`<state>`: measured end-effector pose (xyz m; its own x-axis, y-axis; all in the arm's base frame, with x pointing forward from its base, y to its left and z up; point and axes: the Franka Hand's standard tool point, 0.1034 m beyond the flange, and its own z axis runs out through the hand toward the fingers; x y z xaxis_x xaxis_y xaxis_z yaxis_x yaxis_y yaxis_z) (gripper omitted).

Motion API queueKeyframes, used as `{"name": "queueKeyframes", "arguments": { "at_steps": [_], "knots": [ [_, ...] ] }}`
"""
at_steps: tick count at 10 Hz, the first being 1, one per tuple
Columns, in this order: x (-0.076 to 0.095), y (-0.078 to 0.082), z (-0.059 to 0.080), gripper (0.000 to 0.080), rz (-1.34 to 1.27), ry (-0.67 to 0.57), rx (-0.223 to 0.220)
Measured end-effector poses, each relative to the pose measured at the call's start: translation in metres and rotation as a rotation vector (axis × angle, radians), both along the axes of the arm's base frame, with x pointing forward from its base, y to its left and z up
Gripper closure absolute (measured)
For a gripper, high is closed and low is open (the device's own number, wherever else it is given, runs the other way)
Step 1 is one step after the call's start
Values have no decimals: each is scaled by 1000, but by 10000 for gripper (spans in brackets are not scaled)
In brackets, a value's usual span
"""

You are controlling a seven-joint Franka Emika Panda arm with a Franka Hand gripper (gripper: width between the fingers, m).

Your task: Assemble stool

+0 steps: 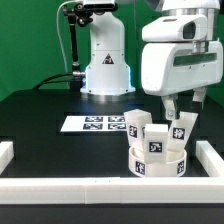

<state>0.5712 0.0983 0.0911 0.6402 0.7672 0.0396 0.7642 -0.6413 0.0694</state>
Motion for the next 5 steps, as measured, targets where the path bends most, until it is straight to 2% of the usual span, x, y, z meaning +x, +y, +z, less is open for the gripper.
{"name": "queueKeyframes", "arguments": {
  "at_steps": [2, 4, 5],
  "knots": [
    [0, -2, -7, 150, 28, -1, -14],
    [-1, -8, -10, 396, 17, 6, -16],
    [0, -8, -10, 396, 13, 4, -15]
  ]
}}
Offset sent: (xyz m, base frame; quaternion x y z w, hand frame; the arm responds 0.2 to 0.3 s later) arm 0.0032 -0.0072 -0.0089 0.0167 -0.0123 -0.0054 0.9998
